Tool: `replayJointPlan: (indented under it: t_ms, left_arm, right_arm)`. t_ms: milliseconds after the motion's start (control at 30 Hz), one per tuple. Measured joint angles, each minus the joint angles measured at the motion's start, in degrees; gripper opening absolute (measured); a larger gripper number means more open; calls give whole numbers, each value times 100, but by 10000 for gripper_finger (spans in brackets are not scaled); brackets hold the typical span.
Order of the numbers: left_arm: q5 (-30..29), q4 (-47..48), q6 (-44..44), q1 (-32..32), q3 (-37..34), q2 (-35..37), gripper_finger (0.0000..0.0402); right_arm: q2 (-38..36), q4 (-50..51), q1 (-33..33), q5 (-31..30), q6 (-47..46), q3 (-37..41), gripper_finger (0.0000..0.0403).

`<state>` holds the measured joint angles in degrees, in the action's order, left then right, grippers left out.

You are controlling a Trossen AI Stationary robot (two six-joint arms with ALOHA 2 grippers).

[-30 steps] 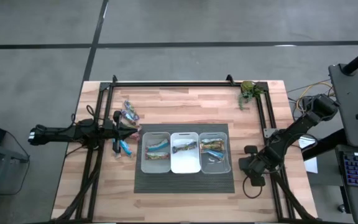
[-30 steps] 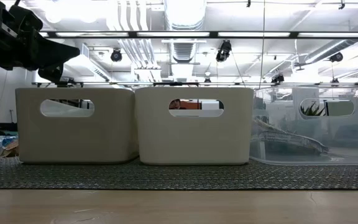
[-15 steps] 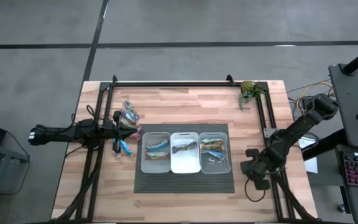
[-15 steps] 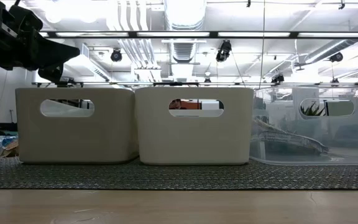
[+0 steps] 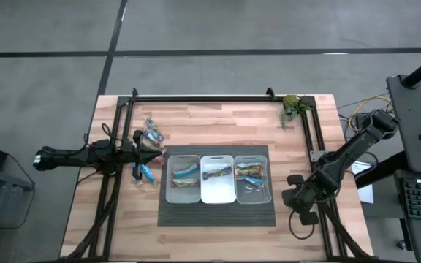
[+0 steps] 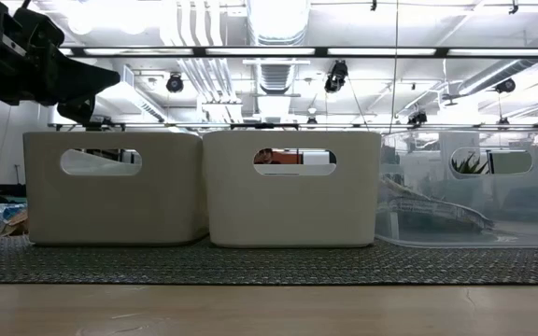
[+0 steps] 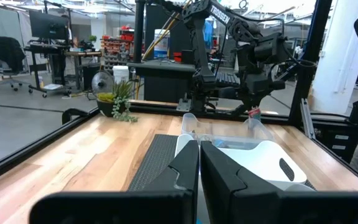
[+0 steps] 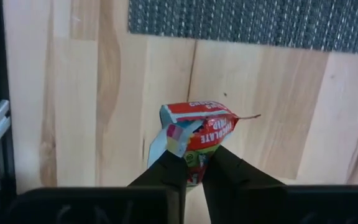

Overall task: Pick and place Granola Bars by type
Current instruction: Put the bottom red granola bar into the gray bin

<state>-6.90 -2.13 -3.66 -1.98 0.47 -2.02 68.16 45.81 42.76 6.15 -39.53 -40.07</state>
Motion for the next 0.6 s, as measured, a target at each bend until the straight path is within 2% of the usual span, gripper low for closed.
replayJointPlan:
  t_ms: [133,333,600]
  left_arm:
    - [-1,0,-1,0,-1,0,0]
    - [-1,0,-1,0,-1,1,0]
    - [0,0,0,0,0,0,0]
  right_arm:
    - [19,14,0,0,-16,9,14]
    - [17,110,-2,22,-23,-30,14]
    - [-24,688,-80,150,53,-749,12]
